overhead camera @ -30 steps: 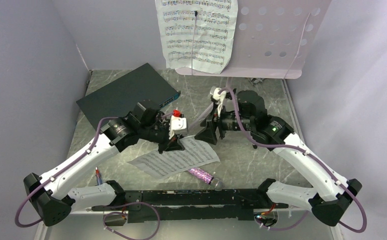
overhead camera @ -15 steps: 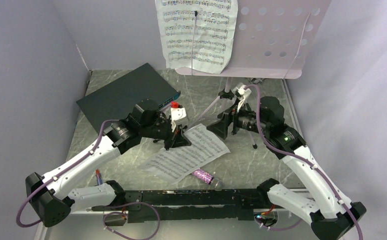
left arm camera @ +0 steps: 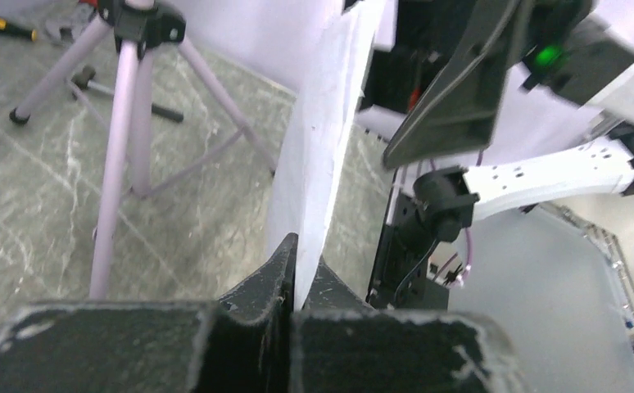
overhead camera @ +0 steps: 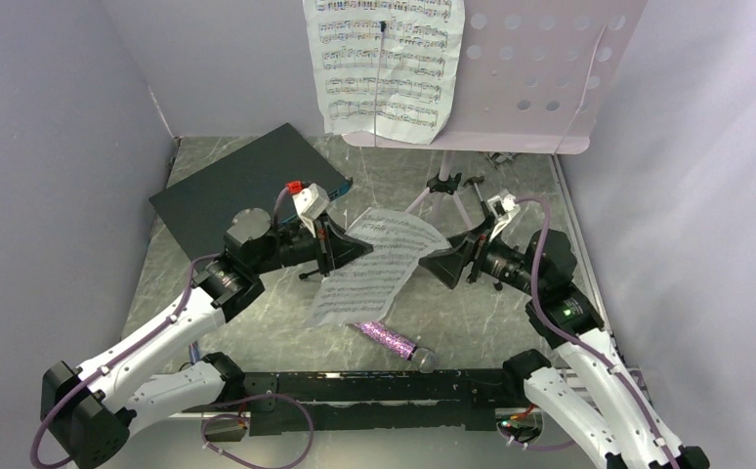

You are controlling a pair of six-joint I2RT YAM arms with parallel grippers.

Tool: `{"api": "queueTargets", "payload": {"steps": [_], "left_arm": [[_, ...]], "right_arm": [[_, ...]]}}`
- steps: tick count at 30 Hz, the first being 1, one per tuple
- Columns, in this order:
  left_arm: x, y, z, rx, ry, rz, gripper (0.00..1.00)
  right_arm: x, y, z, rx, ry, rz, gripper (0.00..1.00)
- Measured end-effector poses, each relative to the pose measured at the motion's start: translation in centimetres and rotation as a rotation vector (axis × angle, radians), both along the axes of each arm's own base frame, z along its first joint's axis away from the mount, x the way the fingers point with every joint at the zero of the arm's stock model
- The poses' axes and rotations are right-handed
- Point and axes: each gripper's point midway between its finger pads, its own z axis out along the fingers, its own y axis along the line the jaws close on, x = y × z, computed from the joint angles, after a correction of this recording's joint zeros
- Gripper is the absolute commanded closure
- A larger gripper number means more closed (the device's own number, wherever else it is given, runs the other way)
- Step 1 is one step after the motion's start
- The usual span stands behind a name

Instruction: Set up the instrument practice props

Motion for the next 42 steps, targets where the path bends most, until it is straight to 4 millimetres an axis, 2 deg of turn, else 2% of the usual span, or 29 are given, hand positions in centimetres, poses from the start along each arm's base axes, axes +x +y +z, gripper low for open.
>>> {"api": "queueTargets", "payload": {"steps": [5, 9, 13, 17, 20, 23, 26, 27, 35, 39, 42], "left_arm": [[-0.4, -0.4, 3.0, -0.107, -0.036, -0.033, 0.97], [-1.3, -0.6, 6.0, -0.21, -0.079, -0.082, 0.97], [-2.3, -0.5, 8.1, -0.283, -0.115, -0.123, 0.97], [-2.8, -0.3, 9.2, -0.332, -0.134, -0.145, 0.97], [-2.9, -0.4, 9.1, -0.345, -0.13, -0.155, 0.97], [-2.7, -0.7, 8.6, -0.347, -0.114, -0.164, 0.97], [-2.5, -0.9, 7.7, -0.339, -0.092, -0.164, 0.96], [-2.4, -1.0, 7.5, -0.336, -0.087, -0.162, 0.92], [-2.1, -1.0, 5.9, -0.279, -0.075, -0.147, 0.49], [-2.0, -0.9, 4.4, -0.186, -0.053, -0.137, 0.43], [-2.1, -0.8, 4.1, -0.12, -0.054, -0.145, 0.41]], "right_arm": [[-0.6, 1.1, -1.9, 0.042, 0.037, 0.077, 0.12], [-1.4, 2.2, -2.7, 0.081, 0.057, 0.167, 0.13], [-2.0, 2.9, -1.8, 0.129, 0.031, 0.236, 0.18], [-2.7, 3.2, -0.1, 0.182, -0.031, 0.281, 0.27], [-3.0, 3.2, 1.4, 0.218, -0.078, 0.3, 0.4], [-3.3, 3.4, 2.5, 0.246, -0.106, 0.322, 0.63], [-3.4, 3.6, 3.0, 0.254, -0.108, 0.349, 0.95], [-3.4, 3.7, 3.1, 0.253, -0.1, 0.355, 1.0], [-3.3, 3.7, 4.2, 0.208, -0.11, 0.358, 1.0], [-3.4, 3.6, 5.0, 0.175, -0.135, 0.368, 1.0], [-3.5, 3.7, 5.1, 0.15, -0.136, 0.384, 1.0]]}}
